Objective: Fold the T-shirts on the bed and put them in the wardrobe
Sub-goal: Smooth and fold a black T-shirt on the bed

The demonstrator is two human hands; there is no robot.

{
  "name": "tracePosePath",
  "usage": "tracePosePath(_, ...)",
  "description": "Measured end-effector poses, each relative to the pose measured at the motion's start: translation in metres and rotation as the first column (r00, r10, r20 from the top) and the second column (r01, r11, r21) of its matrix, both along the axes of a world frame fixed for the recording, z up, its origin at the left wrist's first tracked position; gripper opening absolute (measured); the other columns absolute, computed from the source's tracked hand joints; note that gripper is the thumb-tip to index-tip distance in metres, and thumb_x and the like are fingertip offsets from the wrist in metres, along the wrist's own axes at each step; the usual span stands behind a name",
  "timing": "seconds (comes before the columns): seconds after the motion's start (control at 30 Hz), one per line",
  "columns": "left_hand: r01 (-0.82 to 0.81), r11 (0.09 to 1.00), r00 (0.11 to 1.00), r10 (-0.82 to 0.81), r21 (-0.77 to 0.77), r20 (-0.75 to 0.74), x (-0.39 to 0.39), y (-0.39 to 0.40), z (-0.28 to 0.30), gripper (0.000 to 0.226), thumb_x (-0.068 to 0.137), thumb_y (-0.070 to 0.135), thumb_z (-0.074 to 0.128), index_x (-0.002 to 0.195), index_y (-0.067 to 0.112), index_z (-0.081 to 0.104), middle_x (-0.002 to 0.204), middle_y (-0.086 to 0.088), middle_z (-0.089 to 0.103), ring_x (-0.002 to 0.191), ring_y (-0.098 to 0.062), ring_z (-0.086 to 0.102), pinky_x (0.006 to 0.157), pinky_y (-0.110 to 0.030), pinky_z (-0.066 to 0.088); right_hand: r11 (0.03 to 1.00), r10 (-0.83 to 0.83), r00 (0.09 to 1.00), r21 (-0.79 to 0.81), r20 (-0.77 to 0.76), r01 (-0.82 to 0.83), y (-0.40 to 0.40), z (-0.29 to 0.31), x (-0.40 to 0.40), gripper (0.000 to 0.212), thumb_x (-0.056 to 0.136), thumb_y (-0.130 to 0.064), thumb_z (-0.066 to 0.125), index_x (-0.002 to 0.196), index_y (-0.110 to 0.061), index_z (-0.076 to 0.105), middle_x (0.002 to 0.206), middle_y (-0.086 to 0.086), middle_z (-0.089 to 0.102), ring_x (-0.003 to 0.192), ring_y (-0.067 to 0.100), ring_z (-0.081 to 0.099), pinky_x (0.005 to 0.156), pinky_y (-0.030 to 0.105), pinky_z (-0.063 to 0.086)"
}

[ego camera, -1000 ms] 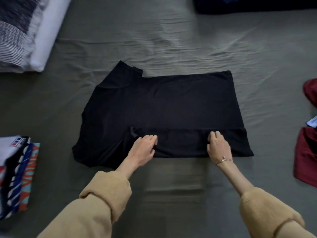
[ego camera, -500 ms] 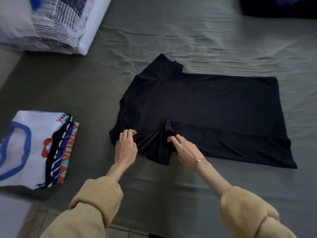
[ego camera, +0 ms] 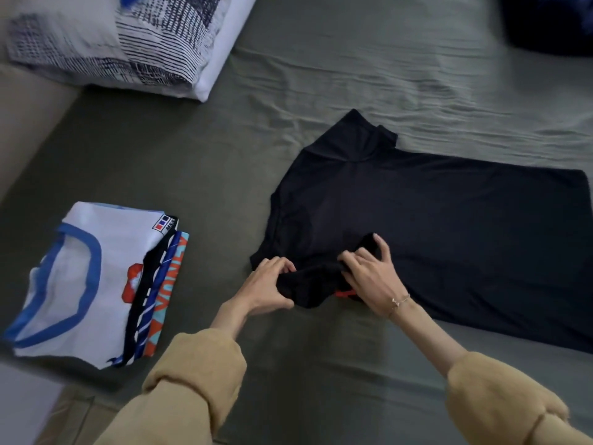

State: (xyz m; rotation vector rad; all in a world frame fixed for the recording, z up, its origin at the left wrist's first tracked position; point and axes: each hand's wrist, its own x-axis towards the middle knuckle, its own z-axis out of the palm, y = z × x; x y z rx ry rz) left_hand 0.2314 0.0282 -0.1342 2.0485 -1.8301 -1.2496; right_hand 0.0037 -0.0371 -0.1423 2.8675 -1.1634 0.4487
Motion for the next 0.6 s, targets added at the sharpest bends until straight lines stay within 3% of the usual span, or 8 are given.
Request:
tracePosePath(0.13, 0.006, 0.992, 0.998, 0.002, 0.128, -0.063, 0.011, -0.01, 0.003, 0.063, 0.072, 0.028, 0.073, 0.128, 0.026, 0.044, 0.125, 0.015, 0.044, 0.128, -0.013, 0.036, 0.103, -0.029, 0.034, 0.974, -0.227, 0.974, 0.02, -0.014, 0.228, -0.044, 0.021, 0.037, 0.033, 0.09, -0.033, 0.029, 0.087, -0.012, 0.053, 0.058, -0.001, 0.06, 0.067, 0.021, 0.06, 0.082, 0.037, 0.024)
tracePosePath(0.23, -0.122, 0.969, 0.974, 0.159, 0.213, -0.162, 0.019, -0.018, 0.004, 0.059, 0.083, 0.02, 0.063, 0.137, 0.021, 0.039, 0.139, 0.005, 0.042, 0.133, -0.018, 0.036, 0.103, -0.025, 0.03, 0.904, -0.289, 0.943, 0.277, -0.165, 0.325, -0.073, 0.03, 0.053, 0.046, 0.096, -0.043, 0.017, 0.103, -0.011, 0.05, 0.069, 0.002, 0.061, 0.085, 0.02, 0.061, 0.1, 0.04, 0.015)
tracePosePath(0.33, -0.296, 0.912, 0.891, 0.37, 0.284, -0.263, 0.029, -0.028, 0.002, 0.024, 0.094, 0.019, 0.047, 0.116, 0.025, 0.051, 0.126, 0.004, 0.051, 0.119, -0.015, 0.045, 0.099, -0.029, 0.033, 0.797, -0.243, 0.938, 0.5, -0.248, 0.338, -0.093, 0.028, 0.057, 0.051, 0.095, -0.056, 0.03, 0.121, -0.014, 0.043, 0.088, 0.0, 0.06, 0.11, 0.015, 0.052, 0.112, 0.046, 0.003)
tracePosePath(0.43, -0.349, 0.892, 0.878, 0.418, 0.285, -0.234, 0.035, -0.035, -0.008, 0.019, 0.094, 0.02, 0.044, 0.099, 0.029, 0.06, 0.116, 0.006, 0.057, 0.118, -0.016, 0.046, 0.095, -0.029, 0.033, 0.751, -0.276, 0.925, 0.541, -0.261, 0.377, -0.101, 0.023, 0.049, 0.064, 0.081, -0.066, 0.05, 0.124, -0.02, 0.045, 0.111, -0.002, 0.059, 0.117, 0.017, 0.046, 0.107, 0.045, 0.02)
tracePosePath(0.5, -0.367, 0.882, 0.868, 0.439, 0.295, -0.234, 0.036, -0.035, -0.013, 0.011, 0.091, 0.025, 0.05, 0.087, 0.031, 0.058, 0.106, 0.009, 0.055, 0.111, -0.013, 0.047, 0.088, -0.027, 0.034, 0.691, -0.295, 0.918, 0.605, -0.265, 0.396, -0.105, 0.021, 0.035, 0.062, 0.076, -0.063, 0.059, 0.122, -0.022, 0.048, 0.113, -0.003, 0.057, 0.117, 0.018, 0.044, 0.101, 0.043, 0.031)
tracePosePath(0.53, -0.366, 0.877, 0.858, 0.448, 0.312, -0.253, 0.036, -0.035, -0.014, 0.011, 0.09, 0.03, 0.055, 0.099, 0.033, 0.061, 0.112, 0.011, 0.052, 0.115, -0.011, 0.045, 0.092, -0.025, 0.034, 0.65, -0.285, 0.922, 0.653, -0.263, 0.387, -0.108, 0.021, 0.027, 0.061, 0.075, -0.062, 0.061, 0.12, -0.022, 0.049, 0.11, -0.004, 0.055, 0.116, 0.018, 0.043, 0.1, 0.043, 0.034)
tracePosePath(0.6, -0.362, 0.872, 0.845, 0.456, 0.33, -0.278, 0.037, -0.033, -0.017, 0.048, 0.087, 0.036, 0.064, 0.131, 0.022, 0.053, 0.129, 0.009, 0.048, 0.127, -0.011, 0.042, 0.102, -0.024, 0.031, 0.563, -0.226, 0.94, 0.753, -0.256, 0.34, -0.111, 0.024, 0.011, 0.066, 0.069, -0.067, 0.064, 0.117, -0.023, 0.054, 0.107, -0.007, 0.052, 0.112, 0.015, 0.042, 0.098, 0.041, 0.035)
